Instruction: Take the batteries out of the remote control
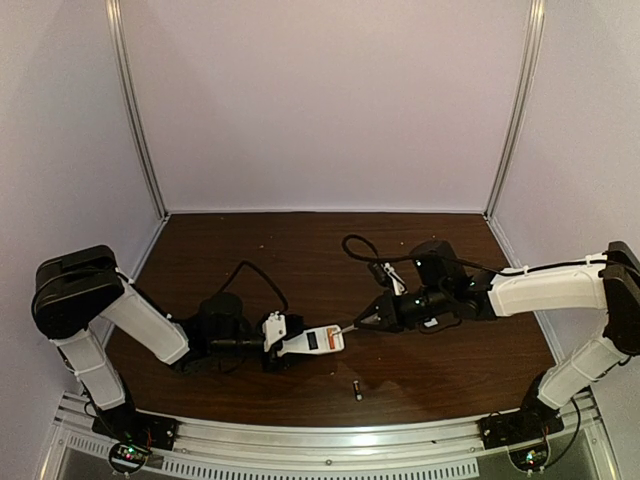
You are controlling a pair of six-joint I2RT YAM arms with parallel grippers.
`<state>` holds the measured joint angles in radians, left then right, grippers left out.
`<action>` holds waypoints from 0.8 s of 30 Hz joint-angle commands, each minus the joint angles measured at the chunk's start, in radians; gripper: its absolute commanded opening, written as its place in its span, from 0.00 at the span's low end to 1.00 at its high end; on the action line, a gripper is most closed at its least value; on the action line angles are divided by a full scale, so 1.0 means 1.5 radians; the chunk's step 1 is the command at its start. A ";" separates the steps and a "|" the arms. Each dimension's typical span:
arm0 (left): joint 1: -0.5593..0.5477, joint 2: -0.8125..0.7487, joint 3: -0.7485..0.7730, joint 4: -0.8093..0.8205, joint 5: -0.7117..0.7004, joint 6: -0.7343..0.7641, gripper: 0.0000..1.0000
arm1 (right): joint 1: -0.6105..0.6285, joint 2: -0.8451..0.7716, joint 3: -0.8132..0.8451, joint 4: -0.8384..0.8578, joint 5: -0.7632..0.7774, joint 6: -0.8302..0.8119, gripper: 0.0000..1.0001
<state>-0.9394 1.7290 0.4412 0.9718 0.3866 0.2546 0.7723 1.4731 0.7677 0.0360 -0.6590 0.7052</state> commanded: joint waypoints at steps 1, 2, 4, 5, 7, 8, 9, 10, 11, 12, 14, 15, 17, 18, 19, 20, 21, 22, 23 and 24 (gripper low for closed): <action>0.004 -0.002 0.019 0.123 0.041 -0.004 0.00 | -0.012 0.027 -0.002 -0.059 0.049 -0.019 0.00; 0.004 -0.001 0.020 0.119 0.040 -0.003 0.00 | -0.012 0.028 0.005 -0.073 0.064 -0.027 0.00; 0.005 -0.001 0.024 0.108 0.038 0.003 0.00 | -0.012 0.031 0.025 -0.121 0.098 -0.044 0.00; 0.005 -0.001 0.026 0.102 0.036 0.006 0.00 | -0.012 0.032 0.032 -0.139 0.110 -0.053 0.00; 0.005 0.000 0.030 0.088 0.035 0.014 0.00 | -0.011 0.035 0.046 -0.167 0.123 -0.068 0.00; 0.005 0.000 0.031 0.081 0.036 0.017 0.00 | -0.010 0.037 0.054 -0.181 0.130 -0.075 0.00; 0.005 0.001 0.032 0.075 0.037 0.021 0.00 | -0.008 0.039 0.062 -0.194 0.133 -0.084 0.00; 0.005 0.001 0.034 0.069 0.038 0.025 0.00 | -0.006 0.042 0.069 -0.206 0.134 -0.098 0.00; 0.005 0.002 0.036 0.065 0.039 0.028 0.00 | -0.003 0.044 0.075 -0.214 0.132 -0.107 0.00; 0.005 0.002 0.037 0.060 0.041 0.030 0.00 | -0.002 0.047 0.080 -0.218 0.123 -0.117 0.00; 0.005 0.003 0.039 0.055 0.049 0.033 0.00 | 0.000 0.054 0.084 -0.220 0.105 -0.136 0.00; 0.005 0.002 0.041 0.050 0.052 0.034 0.00 | 0.000 0.057 0.086 -0.225 0.104 -0.145 0.00; 0.005 0.003 0.044 0.042 0.056 0.037 0.00 | 0.000 0.068 0.090 -0.230 0.103 -0.156 0.00; 0.005 0.003 0.045 0.040 0.056 0.037 0.00 | 0.000 0.074 0.091 -0.227 0.099 -0.159 0.00; 0.005 0.004 0.045 0.039 0.056 0.038 0.00 | 0.000 0.080 0.089 -0.217 0.092 -0.161 0.00; 0.005 0.004 0.046 0.039 0.056 0.038 0.00 | 0.000 0.085 0.084 -0.206 0.085 -0.162 0.00; 0.005 0.004 0.046 0.039 0.055 0.037 0.00 | 0.000 0.090 0.081 -0.196 0.081 -0.162 0.00; 0.005 0.004 0.045 0.041 0.055 0.037 0.00 | 0.000 0.099 0.077 -0.187 0.078 -0.161 0.00; 0.005 0.004 0.045 0.043 0.055 0.036 0.00 | 0.000 0.102 0.073 -0.177 0.077 -0.158 0.00; 0.005 0.004 0.044 0.046 0.055 0.035 0.00 | -0.002 0.104 0.068 -0.168 0.076 -0.155 0.00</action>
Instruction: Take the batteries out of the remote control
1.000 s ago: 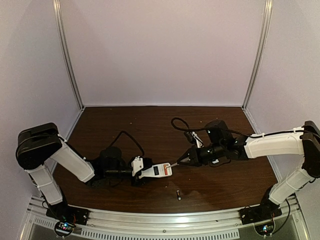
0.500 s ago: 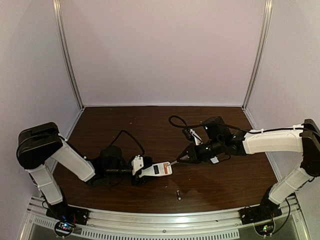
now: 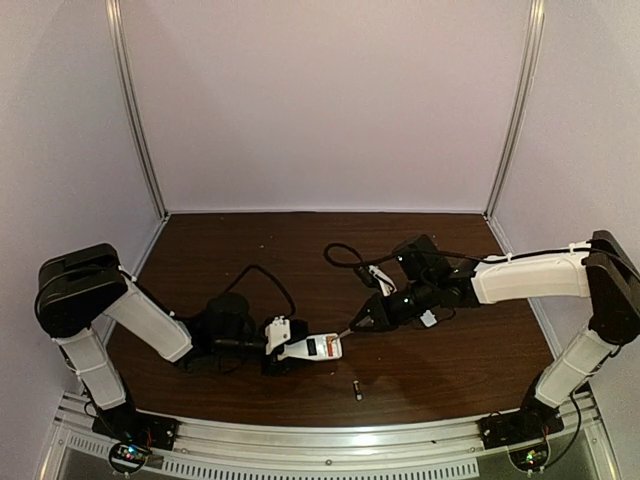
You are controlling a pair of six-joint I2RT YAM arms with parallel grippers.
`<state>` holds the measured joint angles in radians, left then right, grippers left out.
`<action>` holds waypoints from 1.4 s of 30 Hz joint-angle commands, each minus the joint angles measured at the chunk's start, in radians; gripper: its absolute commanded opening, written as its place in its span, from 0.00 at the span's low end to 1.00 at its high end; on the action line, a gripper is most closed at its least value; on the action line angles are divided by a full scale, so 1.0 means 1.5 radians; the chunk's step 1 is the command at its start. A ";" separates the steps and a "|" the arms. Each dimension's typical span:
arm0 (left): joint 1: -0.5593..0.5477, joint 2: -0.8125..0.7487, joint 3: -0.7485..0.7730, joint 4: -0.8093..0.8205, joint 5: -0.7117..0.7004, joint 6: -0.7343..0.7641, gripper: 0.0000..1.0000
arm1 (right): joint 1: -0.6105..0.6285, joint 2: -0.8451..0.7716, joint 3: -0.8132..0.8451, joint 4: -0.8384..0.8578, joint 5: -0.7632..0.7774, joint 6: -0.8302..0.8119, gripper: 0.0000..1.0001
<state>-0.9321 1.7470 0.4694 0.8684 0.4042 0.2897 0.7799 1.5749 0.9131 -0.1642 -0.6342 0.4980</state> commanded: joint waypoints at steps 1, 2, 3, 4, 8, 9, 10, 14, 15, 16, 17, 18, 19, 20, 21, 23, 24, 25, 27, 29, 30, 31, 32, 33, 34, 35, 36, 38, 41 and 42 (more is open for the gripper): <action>0.000 -0.008 0.025 0.117 0.045 0.011 0.00 | -0.009 0.038 -0.035 -0.022 0.058 -0.012 0.00; 0.000 -0.008 0.025 0.117 0.047 0.010 0.00 | -0.012 0.039 -0.042 -0.010 0.054 -0.008 0.00; 0.001 -0.008 0.025 0.118 0.050 0.009 0.00 | -0.014 0.041 -0.050 0.002 0.050 -0.004 0.00; 0.001 -0.008 0.024 0.120 0.054 0.008 0.00 | -0.018 0.041 -0.058 0.017 0.045 -0.001 0.00; 0.008 -0.008 0.020 0.133 0.070 -0.003 0.00 | -0.030 0.049 -0.099 0.082 0.019 0.013 0.00; 0.010 -0.007 0.019 0.135 0.073 -0.005 0.00 | -0.032 0.053 -0.108 0.096 0.013 0.015 0.00; 0.011 -0.006 0.018 0.137 0.076 -0.007 0.00 | -0.034 0.057 -0.115 0.105 0.007 0.014 0.00; 0.018 -0.003 0.019 0.140 0.088 -0.012 0.00 | -0.037 0.071 -0.133 0.143 0.000 0.000 0.00; 0.019 -0.002 0.019 0.140 0.094 -0.014 0.00 | -0.037 0.073 -0.136 0.148 0.003 -0.006 0.00; 0.021 -0.003 0.019 0.140 0.099 -0.016 0.00 | -0.037 0.075 -0.139 0.152 0.007 -0.012 0.00; 0.022 -0.003 0.019 0.140 0.103 -0.017 0.00 | -0.037 0.075 -0.143 0.158 0.012 -0.019 0.00; 0.022 -0.002 0.020 0.139 0.104 -0.017 0.00 | -0.037 0.075 -0.147 0.163 0.017 -0.024 0.00; 0.023 -0.003 0.020 0.138 0.105 -0.017 0.00 | -0.037 0.075 -0.151 0.167 0.021 -0.029 0.00; 0.023 -0.003 0.020 0.137 0.106 -0.017 0.00 | -0.037 0.075 -0.156 0.171 0.024 -0.035 0.00; 0.024 -0.003 0.021 0.136 0.109 -0.017 0.00 | -0.037 0.075 -0.161 0.177 0.029 -0.039 0.00; 0.026 -0.003 0.022 0.134 0.116 -0.017 0.00 | -0.037 0.071 -0.168 0.184 0.036 -0.045 0.00; 0.027 -0.003 0.023 0.133 0.121 -0.019 0.00 | -0.037 0.070 -0.170 0.186 0.039 -0.047 0.00; 0.028 -0.003 0.023 0.133 0.127 -0.020 0.00 | -0.037 0.068 -0.173 0.189 0.042 -0.051 0.00; 0.031 -0.002 0.024 0.130 0.142 -0.023 0.00 | -0.036 0.064 -0.177 0.195 0.047 -0.059 0.00; 0.033 -0.005 0.027 0.123 0.165 -0.026 0.00 | -0.036 0.057 -0.186 0.213 0.046 -0.064 0.00; 0.034 -0.006 0.029 0.120 0.173 -0.027 0.00 | -0.036 0.053 -0.190 0.223 0.044 -0.067 0.00; 0.034 -0.007 0.031 0.115 0.181 -0.027 0.00 | -0.033 0.048 -0.194 0.234 0.041 -0.070 0.00; 0.035 -0.008 0.033 0.110 0.189 -0.027 0.00 | -0.028 0.044 -0.199 0.244 0.039 -0.075 0.00; 0.035 -0.008 0.036 0.105 0.194 -0.027 0.00 | -0.023 0.038 -0.203 0.251 0.039 -0.081 0.00; 0.035 -0.007 0.038 0.100 0.199 -0.027 0.00 | -0.018 0.032 -0.204 0.255 0.040 -0.087 0.00; 0.036 -0.008 0.039 0.097 0.202 -0.027 0.00 | -0.013 0.025 -0.206 0.256 0.041 -0.091 0.00; 0.036 -0.007 0.041 0.095 0.203 -0.026 0.00 | -0.009 0.020 -0.207 0.257 0.043 -0.095 0.00; 0.037 -0.007 0.043 0.092 0.213 -0.029 0.00 | -0.002 0.007 -0.210 0.258 0.047 -0.105 0.00; 0.039 -0.012 0.046 0.088 0.228 -0.037 0.00 | 0.010 -0.013 -0.214 0.258 0.052 -0.117 0.00; 0.039 -0.014 0.047 0.085 0.233 -0.038 0.00 | 0.016 -0.021 -0.216 0.257 0.055 -0.121 0.00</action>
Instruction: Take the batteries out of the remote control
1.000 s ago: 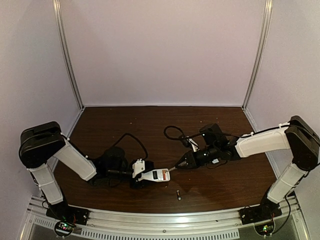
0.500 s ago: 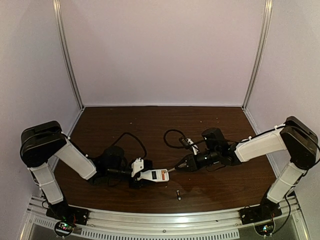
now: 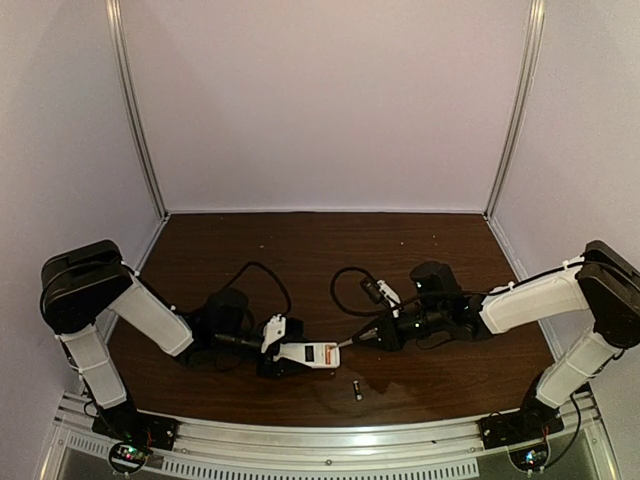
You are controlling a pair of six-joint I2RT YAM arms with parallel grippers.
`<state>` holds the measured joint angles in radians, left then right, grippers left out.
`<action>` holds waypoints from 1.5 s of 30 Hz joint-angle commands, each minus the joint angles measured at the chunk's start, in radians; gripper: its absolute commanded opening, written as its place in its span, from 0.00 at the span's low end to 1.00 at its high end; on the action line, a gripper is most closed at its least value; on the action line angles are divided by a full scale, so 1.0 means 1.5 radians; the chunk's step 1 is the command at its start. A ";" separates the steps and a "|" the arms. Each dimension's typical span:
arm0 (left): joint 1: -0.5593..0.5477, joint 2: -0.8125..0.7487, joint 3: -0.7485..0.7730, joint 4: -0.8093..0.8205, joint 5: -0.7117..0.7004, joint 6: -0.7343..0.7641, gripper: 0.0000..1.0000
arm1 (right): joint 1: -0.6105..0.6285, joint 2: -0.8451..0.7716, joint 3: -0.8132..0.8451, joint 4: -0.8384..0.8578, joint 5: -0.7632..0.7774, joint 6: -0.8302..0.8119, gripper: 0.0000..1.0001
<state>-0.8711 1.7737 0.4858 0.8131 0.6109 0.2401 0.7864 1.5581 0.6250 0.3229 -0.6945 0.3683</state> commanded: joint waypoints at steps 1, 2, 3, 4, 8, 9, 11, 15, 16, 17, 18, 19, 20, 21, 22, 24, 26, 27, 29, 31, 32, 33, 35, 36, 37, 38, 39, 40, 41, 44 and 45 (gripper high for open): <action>-0.001 -0.032 0.037 0.120 0.099 -0.006 0.00 | 0.017 -0.014 -0.024 -0.069 0.101 -0.039 0.00; -0.001 -0.033 0.038 0.118 0.104 -0.008 0.00 | 0.023 -0.018 -0.023 -0.070 0.105 -0.045 0.00; -0.001 -0.033 0.040 0.116 0.108 -0.009 0.00 | 0.029 -0.021 -0.022 -0.067 0.107 -0.047 0.00; -0.001 -0.032 0.041 0.113 0.112 -0.010 0.00 | 0.035 -0.022 -0.020 -0.064 0.107 -0.047 0.00; -0.001 -0.034 0.042 0.112 0.097 -0.013 0.00 | 0.040 0.003 0.007 -0.070 0.100 0.019 0.00; -0.001 -0.034 0.042 0.109 0.088 -0.011 0.00 | 0.041 0.015 0.019 -0.079 0.097 0.039 0.00; -0.001 -0.034 0.039 0.114 0.066 -0.008 0.00 | 0.041 0.029 0.039 -0.098 0.107 0.074 0.00; -0.001 -0.037 0.029 0.125 0.041 -0.006 0.00 | 0.041 0.033 0.056 -0.133 0.130 0.132 0.00; -0.001 -0.038 0.027 0.129 0.036 -0.006 0.00 | 0.041 0.033 0.061 -0.145 0.131 0.142 0.00; -0.001 -0.040 0.025 0.132 0.032 -0.007 0.00 | 0.041 0.030 0.065 -0.152 0.126 0.146 0.00; -0.001 -0.040 0.024 0.133 0.031 -0.007 0.00 | 0.043 0.026 0.066 -0.155 0.119 0.141 0.00; -0.001 -0.041 0.024 0.132 0.031 -0.006 0.00 | 0.045 0.021 0.065 -0.158 0.115 0.125 0.00; -0.001 -0.041 0.025 0.130 0.034 -0.006 0.00 | 0.048 0.013 0.061 -0.160 0.114 0.103 0.00; -0.001 -0.041 0.026 0.127 0.038 -0.006 0.00 | 0.052 0.003 0.055 -0.158 0.118 0.079 0.00; -0.001 -0.041 0.028 0.123 0.043 -0.006 0.00 | 0.057 -0.009 0.048 -0.153 0.127 0.061 0.00; -0.001 -0.042 0.033 0.113 0.057 -0.005 0.00 | 0.072 -0.021 0.043 -0.159 0.157 0.019 0.00; -0.001 -0.046 0.039 0.097 0.071 -0.005 0.00 | 0.092 -0.029 0.046 -0.169 0.182 -0.015 0.00; -0.001 -0.048 0.042 0.090 0.078 -0.005 0.00 | 0.103 -0.032 0.048 -0.174 0.192 -0.030 0.00; -0.001 -0.052 0.043 0.083 0.090 -0.005 0.00 | 0.125 -0.042 0.054 -0.184 0.215 -0.062 0.00; -0.001 -0.054 0.045 0.078 0.103 -0.006 0.00 | 0.143 -0.052 0.063 -0.198 0.240 -0.081 0.00; -0.001 -0.053 0.046 0.077 0.106 -0.007 0.00 | 0.149 -0.058 0.067 -0.205 0.251 -0.087 0.00; -0.001 -0.054 0.047 0.076 0.108 -0.007 0.00 | 0.152 -0.065 0.070 -0.210 0.258 -0.091 0.00; -0.001 -0.054 0.047 0.077 0.109 -0.008 0.00 | 0.155 -0.073 0.078 -0.229 0.273 -0.091 0.00; -0.001 -0.055 0.047 0.076 0.109 -0.008 0.00 | 0.155 -0.077 0.083 -0.242 0.281 -0.091 0.00; -0.001 -0.055 0.047 0.076 0.108 -0.009 0.00 | 0.157 -0.082 0.085 -0.248 0.286 -0.093 0.00; -0.001 -0.055 0.047 0.075 0.106 -0.009 0.00 | 0.160 -0.086 0.086 -0.253 0.290 -0.095 0.00; -0.001 -0.055 0.048 0.074 0.102 -0.010 0.00 | 0.162 -0.090 0.087 -0.257 0.295 -0.097 0.00; -0.001 -0.054 0.049 0.072 0.098 -0.011 0.00 | 0.166 -0.096 0.086 -0.259 0.300 -0.098 0.00; -0.001 -0.053 0.050 0.070 0.091 -0.010 0.00 | 0.169 -0.101 0.085 -0.259 0.305 -0.098 0.00; -0.001 -0.051 0.048 0.075 0.055 -0.012 0.00 | 0.171 -0.105 0.088 -0.266 0.320 -0.076 0.00; -0.001 -0.050 0.047 0.076 0.039 -0.010 0.00 | 0.171 -0.103 0.091 -0.269 0.327 -0.064 0.00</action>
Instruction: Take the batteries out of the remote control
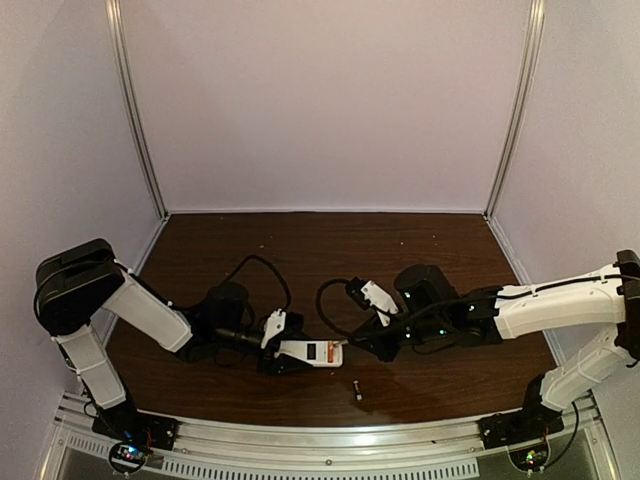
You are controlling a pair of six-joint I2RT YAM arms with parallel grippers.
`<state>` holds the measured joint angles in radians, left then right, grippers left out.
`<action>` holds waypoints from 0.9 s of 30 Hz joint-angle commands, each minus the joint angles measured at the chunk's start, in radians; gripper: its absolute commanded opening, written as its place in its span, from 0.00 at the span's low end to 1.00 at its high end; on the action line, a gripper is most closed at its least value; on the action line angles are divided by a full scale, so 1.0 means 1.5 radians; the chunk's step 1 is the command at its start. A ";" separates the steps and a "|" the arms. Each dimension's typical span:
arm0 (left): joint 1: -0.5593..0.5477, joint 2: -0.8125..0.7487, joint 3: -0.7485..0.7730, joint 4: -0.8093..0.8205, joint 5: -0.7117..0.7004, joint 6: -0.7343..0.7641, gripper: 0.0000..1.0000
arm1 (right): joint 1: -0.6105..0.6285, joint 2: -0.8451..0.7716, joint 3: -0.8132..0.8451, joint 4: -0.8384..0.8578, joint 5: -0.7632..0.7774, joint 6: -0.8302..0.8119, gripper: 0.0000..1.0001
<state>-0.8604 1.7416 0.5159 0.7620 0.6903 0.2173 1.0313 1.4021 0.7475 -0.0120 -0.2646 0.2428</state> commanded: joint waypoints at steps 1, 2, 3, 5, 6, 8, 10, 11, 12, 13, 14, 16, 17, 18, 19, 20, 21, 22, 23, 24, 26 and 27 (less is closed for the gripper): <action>-0.008 -0.028 0.026 0.109 -0.032 0.008 0.00 | 0.008 0.005 0.011 -0.047 0.047 0.035 0.00; -0.008 -0.026 0.025 0.109 -0.050 0.012 0.00 | 0.008 0.011 0.014 -0.048 0.055 0.053 0.00; -0.008 -0.025 0.024 0.108 -0.066 0.018 0.00 | 0.008 0.020 0.015 -0.045 0.058 0.071 0.00; -0.008 -0.021 0.022 0.101 -0.097 0.032 0.00 | 0.009 0.039 0.020 -0.040 0.059 0.101 0.00; -0.008 -0.018 0.021 0.098 -0.112 0.039 0.00 | 0.008 0.047 0.020 -0.032 0.059 0.116 0.00; -0.008 -0.014 0.021 0.093 -0.135 0.051 0.00 | 0.008 0.063 0.013 -0.011 0.054 0.132 0.00; -0.008 -0.010 0.022 0.089 -0.151 0.060 0.00 | 0.009 0.069 0.010 0.002 0.049 0.138 0.00; -0.008 -0.009 0.021 0.088 -0.158 0.065 0.00 | 0.008 0.073 0.011 0.002 0.048 0.138 0.00; -0.008 -0.007 0.021 0.088 -0.165 0.068 0.00 | 0.008 0.074 0.015 -0.003 0.049 0.138 0.00; -0.008 -0.005 0.021 0.087 -0.173 0.072 0.00 | 0.008 0.075 0.018 -0.007 0.050 0.139 0.00; -0.008 -0.004 0.021 0.087 -0.180 0.076 0.00 | 0.008 0.075 0.021 -0.009 0.049 0.140 0.00; -0.008 0.000 0.020 0.087 -0.193 0.082 0.00 | 0.009 0.072 0.022 -0.004 0.039 0.142 0.00; -0.008 0.001 0.020 0.087 -0.199 0.085 0.00 | 0.008 0.070 0.022 -0.002 0.035 0.142 0.00; -0.008 0.004 0.020 0.088 -0.201 0.087 0.00 | 0.009 0.069 0.021 0.001 0.033 0.140 0.00; -0.008 0.006 0.021 0.089 -0.204 0.088 0.00 | 0.008 0.069 0.019 0.002 0.033 0.138 0.00; -0.008 0.010 0.022 0.089 -0.207 0.089 0.00 | 0.008 0.070 0.019 0.002 0.034 0.137 0.00; -0.008 0.013 0.023 0.089 -0.211 0.091 0.00 | 0.009 0.071 0.018 0.003 0.036 0.134 0.00; -0.008 0.017 0.025 0.088 -0.214 0.092 0.00 | 0.008 0.071 0.017 0.003 0.037 0.132 0.00; -0.008 0.021 0.026 0.089 -0.220 0.095 0.00 | 0.008 0.073 0.018 0.004 0.036 0.131 0.00; -0.008 0.026 0.027 0.089 -0.228 0.097 0.00 | 0.008 0.074 0.019 0.004 0.036 0.131 0.00; -0.008 0.033 0.029 0.089 -0.240 0.101 0.00 | 0.009 0.075 0.023 0.005 0.035 0.131 0.00; -0.008 0.036 0.031 0.088 -0.245 0.104 0.00 | 0.008 0.076 0.027 0.001 0.034 0.130 0.00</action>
<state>-0.8833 1.7721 0.5201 0.7910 0.4103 0.3443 1.0332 1.4971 0.7792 0.0338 -0.1791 0.4412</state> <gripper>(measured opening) 0.570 0.119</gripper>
